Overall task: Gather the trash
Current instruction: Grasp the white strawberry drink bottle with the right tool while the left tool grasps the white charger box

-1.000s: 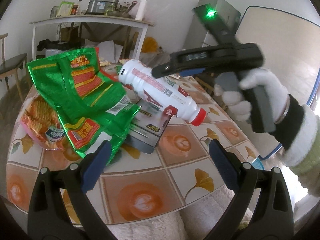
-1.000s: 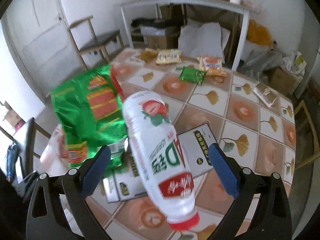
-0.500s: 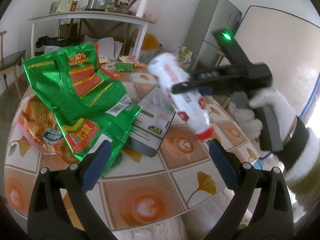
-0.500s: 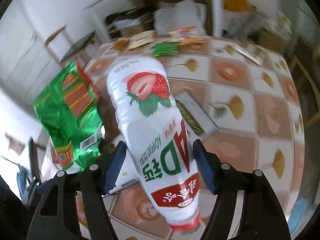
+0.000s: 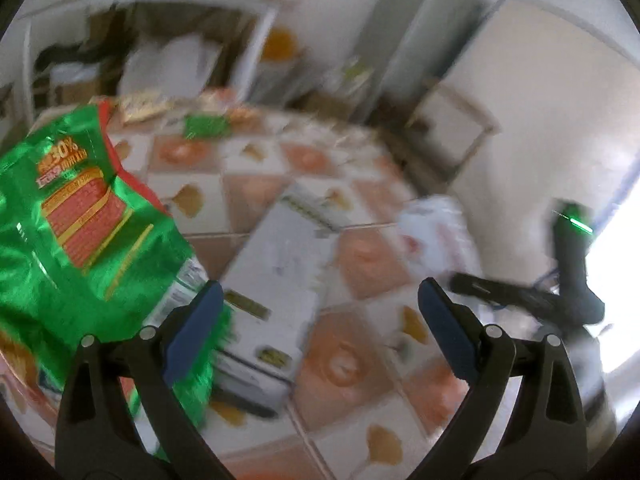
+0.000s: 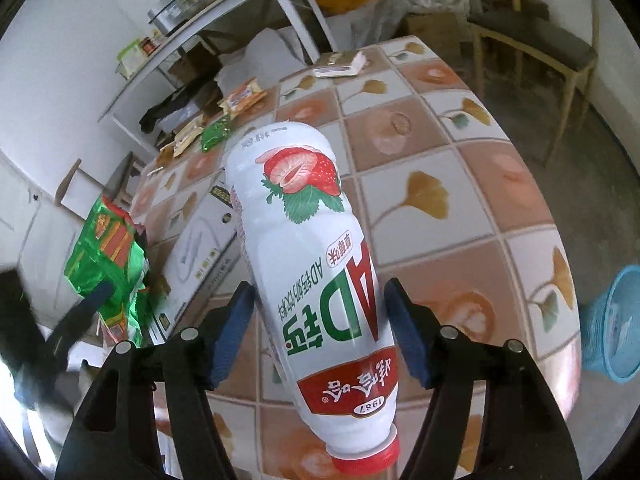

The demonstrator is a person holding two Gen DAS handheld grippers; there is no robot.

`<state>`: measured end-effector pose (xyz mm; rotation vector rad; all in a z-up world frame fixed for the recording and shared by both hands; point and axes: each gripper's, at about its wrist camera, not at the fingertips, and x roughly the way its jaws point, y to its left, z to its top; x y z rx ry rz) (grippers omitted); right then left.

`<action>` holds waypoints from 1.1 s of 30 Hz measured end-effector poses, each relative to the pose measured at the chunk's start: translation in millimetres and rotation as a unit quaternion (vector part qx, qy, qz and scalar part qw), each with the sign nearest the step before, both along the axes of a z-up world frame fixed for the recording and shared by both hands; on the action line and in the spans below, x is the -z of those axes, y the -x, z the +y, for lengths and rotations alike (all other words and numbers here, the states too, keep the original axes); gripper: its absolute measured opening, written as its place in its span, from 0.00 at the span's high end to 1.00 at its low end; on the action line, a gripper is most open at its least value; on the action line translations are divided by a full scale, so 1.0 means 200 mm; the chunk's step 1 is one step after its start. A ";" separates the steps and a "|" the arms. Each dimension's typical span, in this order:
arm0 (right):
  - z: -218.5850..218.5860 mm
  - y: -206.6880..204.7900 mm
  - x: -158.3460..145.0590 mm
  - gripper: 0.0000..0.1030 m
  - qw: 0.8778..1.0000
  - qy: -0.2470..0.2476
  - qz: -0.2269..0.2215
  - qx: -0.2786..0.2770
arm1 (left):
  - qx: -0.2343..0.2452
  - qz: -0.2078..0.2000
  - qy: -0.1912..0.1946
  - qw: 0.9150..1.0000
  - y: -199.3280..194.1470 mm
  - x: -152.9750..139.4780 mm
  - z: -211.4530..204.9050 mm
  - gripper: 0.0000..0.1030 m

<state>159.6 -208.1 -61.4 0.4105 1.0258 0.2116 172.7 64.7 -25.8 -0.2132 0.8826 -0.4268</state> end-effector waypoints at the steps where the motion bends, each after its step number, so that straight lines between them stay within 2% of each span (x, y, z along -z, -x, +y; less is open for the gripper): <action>1: -0.01 0.02 0.01 0.37 1.000 -0.002 -0.002 0.000 | 0.007 0.010 -0.005 1.000 -0.05 0.01 -0.02 0.09; 2: -0.02 0.02 0.01 0.37 1.000 -0.005 -0.004 0.001 | 0.014 0.018 -0.008 1.000 -0.11 0.02 -0.04 0.09; 6: -0.04 0.05 0.04 0.37 1.000 -0.022 -0.004 -0.001 | 0.008 0.052 -0.069 0.996 -0.35 0.10 -0.13 0.09; 8: -0.06 0.05 0.07 0.37 0.999 -0.032 -0.002 -0.002 | -0.002 0.082 -0.070 0.994 -0.41 0.14 -0.14 0.09; 10: -0.07 0.06 0.08 0.37 0.999 -0.040 0.000 -0.001 | 0.003 0.114 -0.030 0.993 -0.44 0.18 -0.16 0.09; 14: -0.11 0.08 0.10 0.38 0.998 -0.055 -0.001 0.006 | -0.006 0.144 -0.022 0.989 -0.43 0.23 -0.19 0.09; 16: -0.14 0.08 0.11 0.38 0.998 -0.064 0.000 0.010 | -0.006 0.164 -0.003 0.986 -0.40 0.24 -0.21 0.09; 20: -0.16 0.08 0.13 0.39 0.996 -0.086 0.005 0.013 | 0.009 0.202 0.062 0.977 -0.29 0.24 -0.23 0.09; 25: -0.19 0.08 0.17 0.40 0.992 -0.124 0.013 0.016 | 0.043 0.216 0.101 0.970 -0.06 0.25 -0.28 0.09; 27: -0.20 0.09 0.18 0.40 0.991 -0.129 0.014 0.020 | 0.048 0.219 0.103 0.969 0.02 0.27 -0.30 0.09; 33: -0.27 0.15 0.11 0.40 0.995 -0.084 -0.005 0.051 | -0.008 0.164 0.031 0.986 0.10 0.24 -0.38 0.09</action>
